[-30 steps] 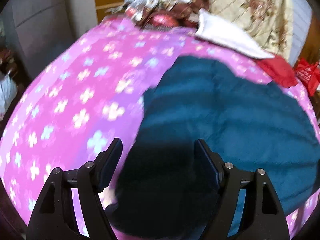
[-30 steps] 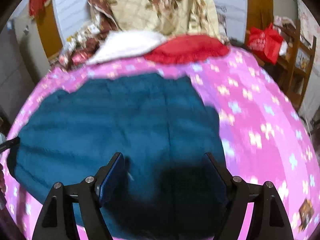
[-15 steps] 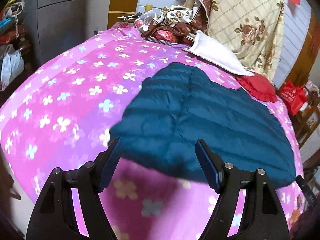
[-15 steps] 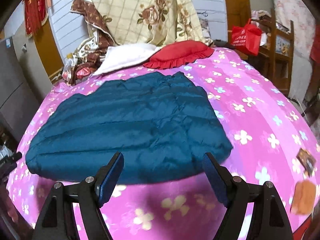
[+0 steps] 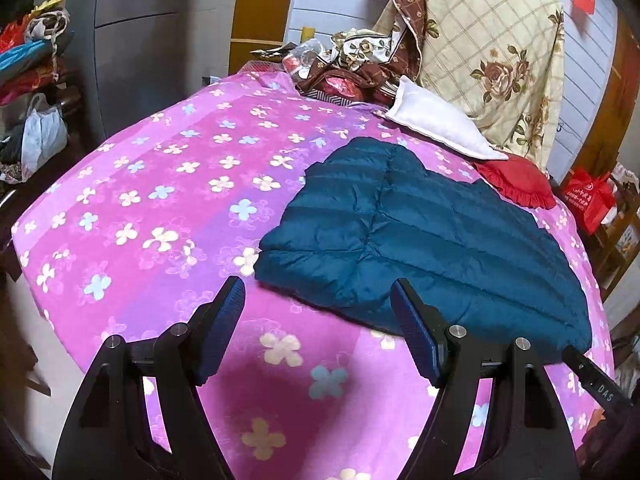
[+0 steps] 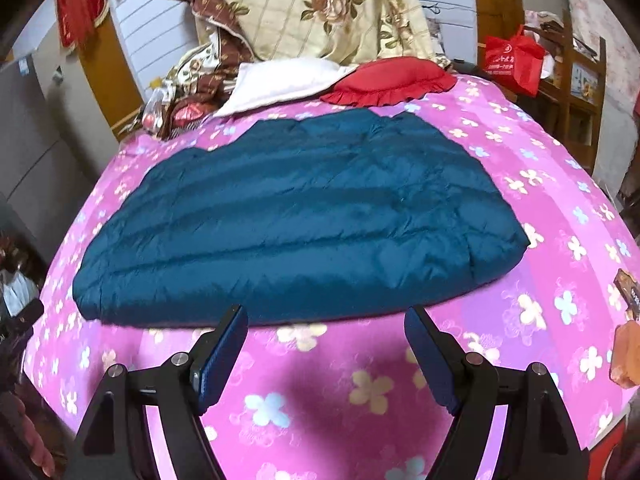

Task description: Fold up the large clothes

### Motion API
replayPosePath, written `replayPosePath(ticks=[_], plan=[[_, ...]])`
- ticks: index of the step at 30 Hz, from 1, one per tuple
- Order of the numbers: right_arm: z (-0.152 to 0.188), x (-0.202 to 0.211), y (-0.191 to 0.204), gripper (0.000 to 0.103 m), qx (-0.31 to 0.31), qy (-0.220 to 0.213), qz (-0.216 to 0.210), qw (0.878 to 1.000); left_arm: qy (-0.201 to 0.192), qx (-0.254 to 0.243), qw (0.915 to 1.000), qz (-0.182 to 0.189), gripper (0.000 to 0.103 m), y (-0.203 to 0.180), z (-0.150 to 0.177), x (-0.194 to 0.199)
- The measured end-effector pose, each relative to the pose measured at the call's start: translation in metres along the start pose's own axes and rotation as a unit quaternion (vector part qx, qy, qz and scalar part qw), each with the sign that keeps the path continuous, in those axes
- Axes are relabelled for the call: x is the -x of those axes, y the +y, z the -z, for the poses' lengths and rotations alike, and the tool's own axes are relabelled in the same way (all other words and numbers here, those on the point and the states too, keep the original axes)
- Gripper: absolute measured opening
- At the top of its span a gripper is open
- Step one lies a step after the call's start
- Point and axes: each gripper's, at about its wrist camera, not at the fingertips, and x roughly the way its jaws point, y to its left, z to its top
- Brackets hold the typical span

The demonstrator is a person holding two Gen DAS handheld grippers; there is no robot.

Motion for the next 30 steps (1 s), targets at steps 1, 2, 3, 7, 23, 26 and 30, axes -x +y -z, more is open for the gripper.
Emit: replayPosePath(ticks=[1,2,3,7,23,26,30], plan=[[0.000,0.000,0.001,0.079,0.004,0.002,0.003,1.000,0.000,-0.001,1.0000,0.001,0.076,0.001,0.001,0.001],[0.001,0.001,0.005,0.079,0.011,0.005,0.007,1.000,0.000,0.000,1.0000,0.001,0.076,0.001,0.001,0.002],[0.001,0.002,0.006,0.079,0.016,0.005,0.009,1.000,0.000,0.001,1.0000,0.002,0.076,0.001,0.002,0.002],[-0.001,0.009,0.007,0.079,0.022,0.003,0.011,1.000,0.006,0.012,0.9999,0.010,0.076,0.002,0.004,0.000],[0.015,-0.009,-0.057,0.079,-0.071,0.012,-0.027,0.997,0.048,-0.010,0.9975,-0.052,0.076,0.010,0.020,-0.037],[0.009,-0.001,-0.061,0.079,-0.055,-0.021,-0.017,0.998,0.053,-0.003,0.9972,-0.052,0.076,0.011,0.018,-0.043],[-0.014,-0.006,-0.057,0.079,-0.020,-0.042,-0.014,0.999,0.061,-0.011,0.9961,-0.062,0.076,0.001,0.010,-0.058]])
